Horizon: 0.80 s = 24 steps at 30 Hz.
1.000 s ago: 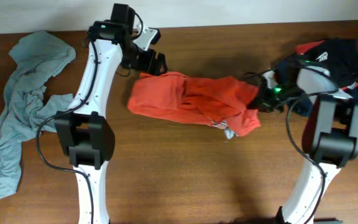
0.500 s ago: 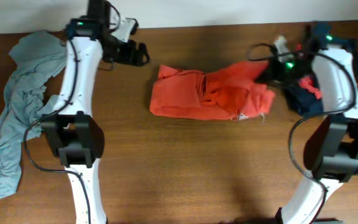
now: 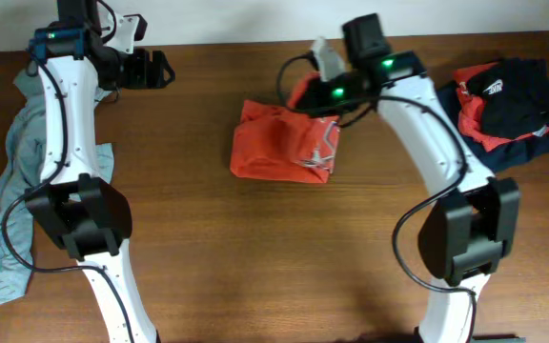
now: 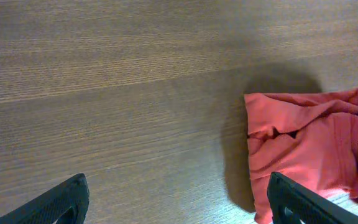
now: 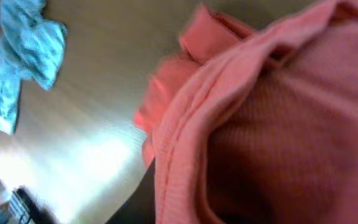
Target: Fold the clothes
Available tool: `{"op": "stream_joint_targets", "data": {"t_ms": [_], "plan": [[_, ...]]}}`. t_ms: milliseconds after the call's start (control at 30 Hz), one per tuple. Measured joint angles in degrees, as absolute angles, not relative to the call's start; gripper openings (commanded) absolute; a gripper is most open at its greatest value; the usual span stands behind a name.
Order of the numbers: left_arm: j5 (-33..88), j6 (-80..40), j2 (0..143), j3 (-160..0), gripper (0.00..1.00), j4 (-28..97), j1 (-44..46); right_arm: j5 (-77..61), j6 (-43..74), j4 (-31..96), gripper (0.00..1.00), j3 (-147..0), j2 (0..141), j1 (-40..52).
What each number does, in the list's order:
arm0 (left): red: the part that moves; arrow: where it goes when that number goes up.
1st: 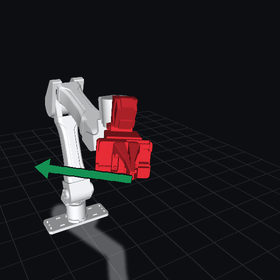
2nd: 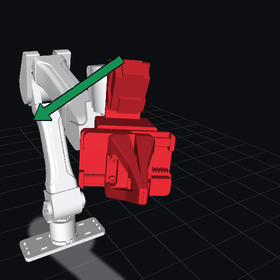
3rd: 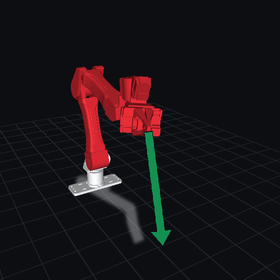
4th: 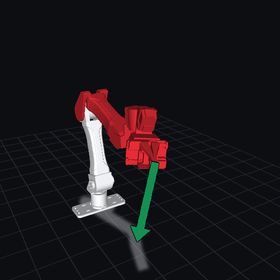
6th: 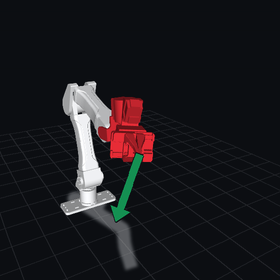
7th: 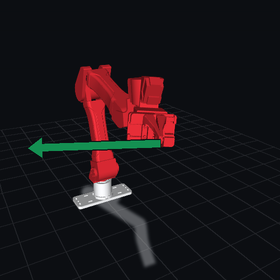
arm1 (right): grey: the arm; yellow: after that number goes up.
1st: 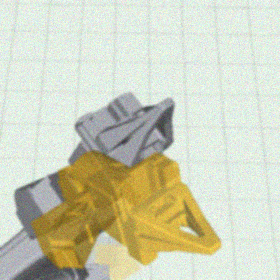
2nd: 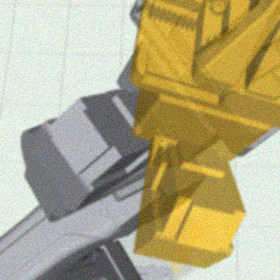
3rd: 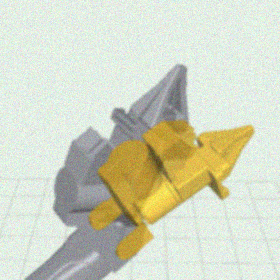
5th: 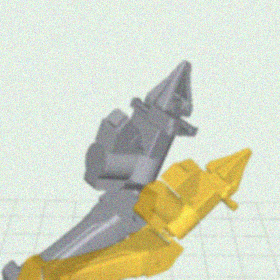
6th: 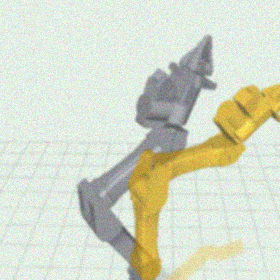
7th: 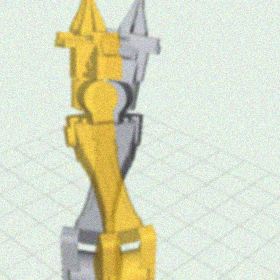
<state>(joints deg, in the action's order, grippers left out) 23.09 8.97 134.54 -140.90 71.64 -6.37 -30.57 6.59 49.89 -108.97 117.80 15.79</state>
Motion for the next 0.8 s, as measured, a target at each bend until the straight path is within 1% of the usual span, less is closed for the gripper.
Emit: {"op": "stream_joint_targets", "data": {"t_ms": [167, 200, 233, 267, 300, 333, 367, 400, 433, 533, 800], "plan": [[23.11, 8.97, 134.52, -140.9, 0.91, 71.59, -6.17, -28.93, 8.84, 43.42, 0.05, -108.97, 117.8, 20.45], [23.11, 8.95, 134.52, -140.9, 0.91, 71.59, -6.11, -28.34, 9.06, 42.83, 0.06, -108.97, 117.8, 21.28], [23.11, 8.97, 134.52, -140.9, 0.91, 71.59, -6.11, -27.97, 9.23, 42.48, 0.11, -108.97, 117.8, 21.96], [23.11, 8.97, 134.52, -140.9, 0.91, 71.59, -6.13, -27.64, 9.52, 42.11, 0.26, -108.97, 117.82, 22.55], [23.11, 8.97, 134.52, -140.9, 0.91, 71.59, -6.13, -27.35, 9.8, 41.65, 0.52, -108.97, 117.93, 23.27], [23.11, 8.97, 134.52, -140.9, 0.91, 71.59, -6.13, -27.22, 10.07, 41.47, 0.72, -108.97, 118.08, 23.73], [23.11, 8.97, 134.52, -140.9, 0.91, 71.59, -6.13, -27.14, 9.98, 41.21, 0.85, -108.97, 118.3, 24.27], [23.11, 8.97, 134.52, -140.9, 0.91, 71.59, -6.13, -27.11, 10.07, 40.95, 0.9, -108.99, 118.63, 24.77], [23.11, 8.97, 134.52, -140.9, 0.91, 71.55, -6.13, -27.03, 10.09, 40.66, 0.93, -108.99, 119.2, 25.41], [23.11, 8.97, 134.52, -140.9, 0.91, 71.2, -6.13, -27.22, 9.96, 40.16, 0.95, -108.99, 120.97, 26.98], [23.11, 8.97, 134.52, -140.9, 0.91, 70.46, -6.2, -27.68, 9.82, 38.44, 0.95, -108.99, 123.04, 30.72]]}}
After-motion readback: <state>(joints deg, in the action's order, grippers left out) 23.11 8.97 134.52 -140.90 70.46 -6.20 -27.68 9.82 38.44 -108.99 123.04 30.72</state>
